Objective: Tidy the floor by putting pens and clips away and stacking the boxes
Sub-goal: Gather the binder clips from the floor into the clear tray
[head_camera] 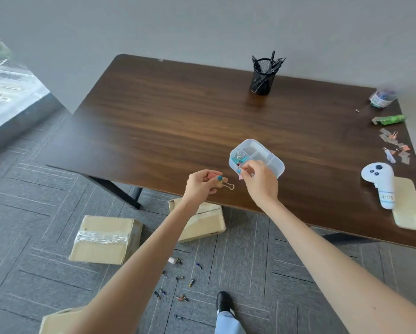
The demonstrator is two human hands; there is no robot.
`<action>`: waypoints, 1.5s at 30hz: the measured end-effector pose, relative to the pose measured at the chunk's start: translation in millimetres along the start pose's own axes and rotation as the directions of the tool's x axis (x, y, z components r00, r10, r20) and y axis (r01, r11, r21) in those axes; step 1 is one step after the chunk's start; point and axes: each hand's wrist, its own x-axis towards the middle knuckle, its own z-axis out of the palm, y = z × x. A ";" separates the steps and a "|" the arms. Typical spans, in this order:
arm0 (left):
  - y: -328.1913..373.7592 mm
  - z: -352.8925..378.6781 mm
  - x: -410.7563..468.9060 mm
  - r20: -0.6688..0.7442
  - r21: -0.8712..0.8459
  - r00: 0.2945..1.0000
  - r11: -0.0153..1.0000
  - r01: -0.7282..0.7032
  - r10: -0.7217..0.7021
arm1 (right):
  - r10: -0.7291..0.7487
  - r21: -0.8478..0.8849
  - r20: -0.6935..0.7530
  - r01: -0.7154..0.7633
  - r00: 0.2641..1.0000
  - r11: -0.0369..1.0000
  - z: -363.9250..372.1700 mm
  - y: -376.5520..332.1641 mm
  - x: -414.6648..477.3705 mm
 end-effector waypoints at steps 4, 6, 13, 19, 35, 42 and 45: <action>11.8 26.3 23.5 -0.077 0.016 0.997 1.000 0.011 -0.009 | 0.065 0.006 -0.041 -0.065 0.997 0.998 -7.4 23.7 25.0; 16.1 34.8 33.7 -0.120 0.047 0.993 0.999 0.006 -0.001 | 0.089 0.016 -0.027 -0.089 0.996 0.996 -6.9 30.3 34.2; 31.1 48.8 59.6 -0.246 0.130 0.967 0.991 -0.039 0.070 | 0.034 -0.026 0.045 -0.033 0.998 0.999 -9.8 37.0 48.0; 34.3 60.3 73.5 -0.330 0.200 0.936 0.978 -0.058 0.123 | -0.093 -0.058 0.212 0.108 0.973 0.992 -9.7 40.4 53.0; 19.2 86.5 74.9 -0.146 0.406 0.953 0.894 -0.188 0.267 | -0.137 0.007 -0.034 0.137 0.990 0.991 -18.8 67.1 49.1; 5.8 88.4 74.7 -0.050 0.733 0.897 0.626 -0.266 0.439 | -0.098 0.033 -0.034 0.099 0.995 0.995 -15.1 72.0 47.3; 10.4 86.0 75.3 0.051 0.734 0.894 0.590 -0.335 0.444 | -0.081 0.059 -0.045 0.083 0.996 0.995 -14.7 71.0 47.1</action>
